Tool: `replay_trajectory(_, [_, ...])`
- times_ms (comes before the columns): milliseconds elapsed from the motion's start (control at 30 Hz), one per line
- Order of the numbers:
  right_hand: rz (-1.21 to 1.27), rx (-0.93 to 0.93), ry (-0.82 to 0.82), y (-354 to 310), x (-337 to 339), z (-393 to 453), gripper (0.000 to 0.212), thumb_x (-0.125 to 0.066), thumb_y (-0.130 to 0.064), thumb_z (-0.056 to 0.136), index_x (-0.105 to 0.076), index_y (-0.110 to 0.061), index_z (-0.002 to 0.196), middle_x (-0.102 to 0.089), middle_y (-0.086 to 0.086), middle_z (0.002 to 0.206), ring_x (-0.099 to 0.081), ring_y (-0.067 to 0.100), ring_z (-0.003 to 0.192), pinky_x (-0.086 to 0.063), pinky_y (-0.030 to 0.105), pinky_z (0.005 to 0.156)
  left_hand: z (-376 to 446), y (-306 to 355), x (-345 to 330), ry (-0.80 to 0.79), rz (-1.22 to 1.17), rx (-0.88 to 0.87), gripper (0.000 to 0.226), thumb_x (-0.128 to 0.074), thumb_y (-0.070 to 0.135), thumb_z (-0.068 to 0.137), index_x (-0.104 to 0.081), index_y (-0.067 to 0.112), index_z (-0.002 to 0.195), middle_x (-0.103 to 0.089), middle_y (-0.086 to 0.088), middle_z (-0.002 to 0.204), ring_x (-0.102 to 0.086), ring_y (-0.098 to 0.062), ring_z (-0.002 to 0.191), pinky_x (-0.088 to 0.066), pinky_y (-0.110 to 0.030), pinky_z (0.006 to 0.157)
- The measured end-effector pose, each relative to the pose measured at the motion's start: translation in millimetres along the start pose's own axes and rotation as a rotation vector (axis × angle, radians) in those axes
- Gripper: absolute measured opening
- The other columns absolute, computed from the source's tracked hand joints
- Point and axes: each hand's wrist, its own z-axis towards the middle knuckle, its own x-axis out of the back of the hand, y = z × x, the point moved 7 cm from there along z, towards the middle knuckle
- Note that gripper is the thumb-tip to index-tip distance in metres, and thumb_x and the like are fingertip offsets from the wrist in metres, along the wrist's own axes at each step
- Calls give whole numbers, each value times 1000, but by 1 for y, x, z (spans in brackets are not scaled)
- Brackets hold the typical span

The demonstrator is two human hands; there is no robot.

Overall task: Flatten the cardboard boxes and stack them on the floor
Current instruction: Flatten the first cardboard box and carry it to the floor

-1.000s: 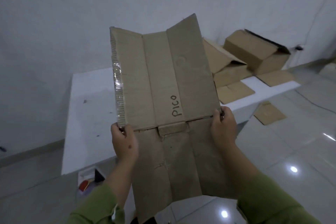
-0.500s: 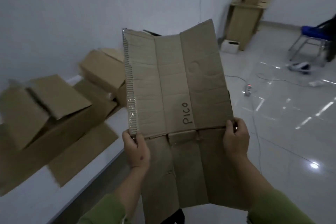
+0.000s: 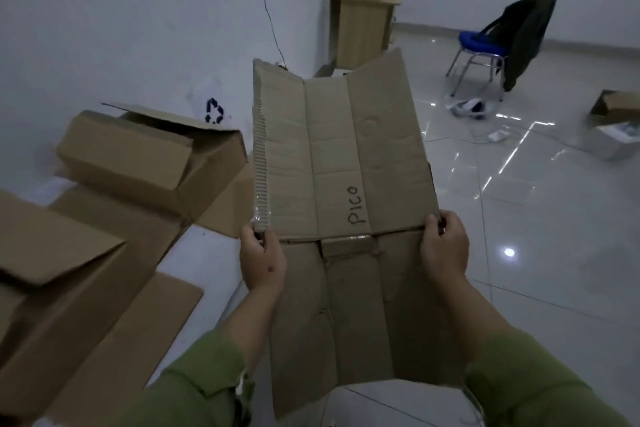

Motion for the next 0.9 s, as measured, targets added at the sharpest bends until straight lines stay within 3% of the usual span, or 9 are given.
replay_trajectory(133, [9,-15,4,-2,-31,74,24,-42,-25,96,-56,-9,107,-59,7,103,-53,22,90,-41,33,78,54,22,-64,-25,2,-22,11,-41,12,94,-38,7,84,-39,2,64,-37,-13,56,-29,-30,59])
replay_trajectory(400, [-5,7,-106,-5,-118,258,18,-42,-23,95,-56,-11,96,-59,8,96,-55,26,90,-41,33,76,171,33,-204,36,-4,56,11,-41,13,93,-40,8,84,-43,0,66,-40,-16,58,-30,-29,55])
replay_trajectory(633, [-104,95,-312,-37,-220,415,24,-43,-21,96,-59,-6,106,-61,15,107,-56,32,100,-42,35,82,261,42,-293,240,38,209,12,-44,13,93,-44,3,85,-44,2,65,-41,-12,57,-28,-23,53])
replay_trajectory(767, [-117,148,-453,-55,-302,469,24,-43,-18,97,-58,-3,107,-59,14,107,-54,29,100,-34,28,77,319,34,-315,343,48,251,9,-44,13,93,-45,6,88,-45,2,67,-42,-16,59,-31,-28,55])
replay_trajectory(900, [-147,196,-546,-67,-394,515,24,-42,-20,97,-57,-4,106,-58,12,107,-52,24,95,-33,27,78,388,15,-336,422,41,295,5,-45,11,92,-45,8,88,-44,3,67,-42,-18,62,-30,-22,55])
